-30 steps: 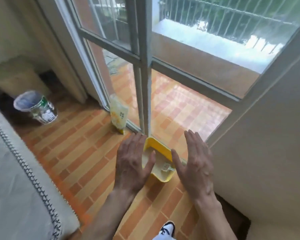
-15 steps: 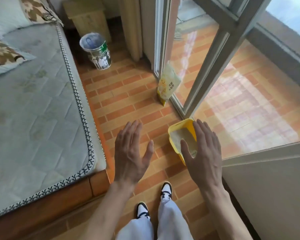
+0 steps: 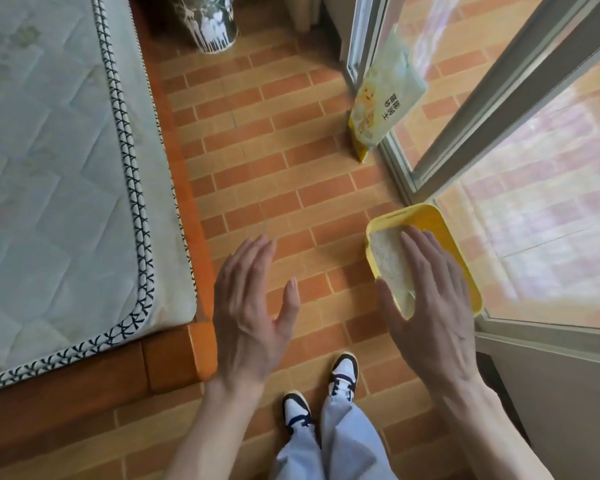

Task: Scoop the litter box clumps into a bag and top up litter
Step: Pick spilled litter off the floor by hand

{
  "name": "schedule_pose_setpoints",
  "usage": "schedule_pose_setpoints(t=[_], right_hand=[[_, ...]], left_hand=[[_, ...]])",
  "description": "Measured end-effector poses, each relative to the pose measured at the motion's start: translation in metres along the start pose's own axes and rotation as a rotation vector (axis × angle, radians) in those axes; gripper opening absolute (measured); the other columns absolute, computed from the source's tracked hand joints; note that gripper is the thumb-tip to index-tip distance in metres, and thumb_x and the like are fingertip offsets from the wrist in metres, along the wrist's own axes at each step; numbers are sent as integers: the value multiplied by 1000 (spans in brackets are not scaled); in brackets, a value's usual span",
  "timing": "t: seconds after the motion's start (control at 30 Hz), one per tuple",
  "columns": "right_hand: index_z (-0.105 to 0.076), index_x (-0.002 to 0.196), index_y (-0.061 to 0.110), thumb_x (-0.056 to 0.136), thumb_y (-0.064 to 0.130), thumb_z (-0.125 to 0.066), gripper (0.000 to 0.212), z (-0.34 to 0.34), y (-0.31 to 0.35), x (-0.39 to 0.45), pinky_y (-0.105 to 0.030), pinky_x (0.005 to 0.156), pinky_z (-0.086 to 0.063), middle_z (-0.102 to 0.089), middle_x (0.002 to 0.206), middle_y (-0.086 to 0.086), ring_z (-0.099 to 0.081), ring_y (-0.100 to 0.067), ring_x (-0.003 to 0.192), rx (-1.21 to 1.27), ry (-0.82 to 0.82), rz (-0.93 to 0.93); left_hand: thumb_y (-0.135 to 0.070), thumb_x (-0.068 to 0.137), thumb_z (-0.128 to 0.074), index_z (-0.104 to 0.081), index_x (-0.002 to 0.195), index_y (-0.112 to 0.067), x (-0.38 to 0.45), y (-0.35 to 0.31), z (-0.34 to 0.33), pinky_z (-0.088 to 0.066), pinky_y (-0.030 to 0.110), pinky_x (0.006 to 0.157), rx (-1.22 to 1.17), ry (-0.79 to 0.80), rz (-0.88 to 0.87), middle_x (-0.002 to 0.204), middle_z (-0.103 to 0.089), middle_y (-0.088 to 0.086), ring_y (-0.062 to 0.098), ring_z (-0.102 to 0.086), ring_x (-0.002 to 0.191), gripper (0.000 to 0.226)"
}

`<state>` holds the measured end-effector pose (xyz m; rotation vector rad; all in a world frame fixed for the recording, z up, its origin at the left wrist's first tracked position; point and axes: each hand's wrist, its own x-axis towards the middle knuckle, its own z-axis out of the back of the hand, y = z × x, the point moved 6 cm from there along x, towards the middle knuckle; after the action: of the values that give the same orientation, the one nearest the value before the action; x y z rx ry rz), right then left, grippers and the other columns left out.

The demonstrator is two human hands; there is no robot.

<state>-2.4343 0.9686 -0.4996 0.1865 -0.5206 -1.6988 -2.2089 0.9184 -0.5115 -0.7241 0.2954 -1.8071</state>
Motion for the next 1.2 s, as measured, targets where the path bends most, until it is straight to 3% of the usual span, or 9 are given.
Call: schedule_pose_setpoints(t=[0.4, 0.73, 0.9, 1.03, 1.2], right_hand=[[-39, 154, 9, 102, 42, -54, 64, -265, -102, -16, -49, 118, -36, -37, 161, -7, -28, -21, 152, -36, 78, 141], [-37, 155, 10, 98, 41, -59, 68, -452, -201, -47, -49, 119, -35, -38, 161, -8, -30, -21, 152, -85, 126, 142], [-43, 152, 12, 101, 43, -57, 61, -529, -246, -53, -39, 118, -34, -42, 158, -6, -35, -20, 149, -95, 65, 101], [-44, 152, 13, 99, 43, -59, 62, -582, -274, -60, -27, 120, -23, -43, 157, -3, -31, -15, 150, -127, 60, 113], [-44, 151, 14, 97, 41, -62, 63, -629, -300, -68, -34, 118, -31, -46, 156, -3, -36, -18, 148, -132, 101, 141]], left_hand=[[-28, 100, -55, -60, 139, -2, -81, 167, -204, -45, 49, 111, 9, 6, 29, 145, -60, 10, 26, -51, 140, 47], [-29, 100, -54, -61, 138, 0, -131, 282, -386, -44, 50, 111, -53, -32, 30, 143, -61, 12, 28, -53, 138, 47], [-28, 99, -55, -62, 135, -1, -157, 325, -463, -48, 51, 108, -132, -95, 19, 141, -62, 9, 25, -57, 135, 46], [-26, 99, -56, -64, 133, 0, -172, 350, -506, -47, 46, 110, -160, -134, -7, 138, -63, 10, 24, -57, 133, 44], [-25, 99, -56, -63, 134, 0, -184, 376, -549, -48, 47, 109, -196, -134, 1, 140, -62, 9, 24, -56, 134, 44]])
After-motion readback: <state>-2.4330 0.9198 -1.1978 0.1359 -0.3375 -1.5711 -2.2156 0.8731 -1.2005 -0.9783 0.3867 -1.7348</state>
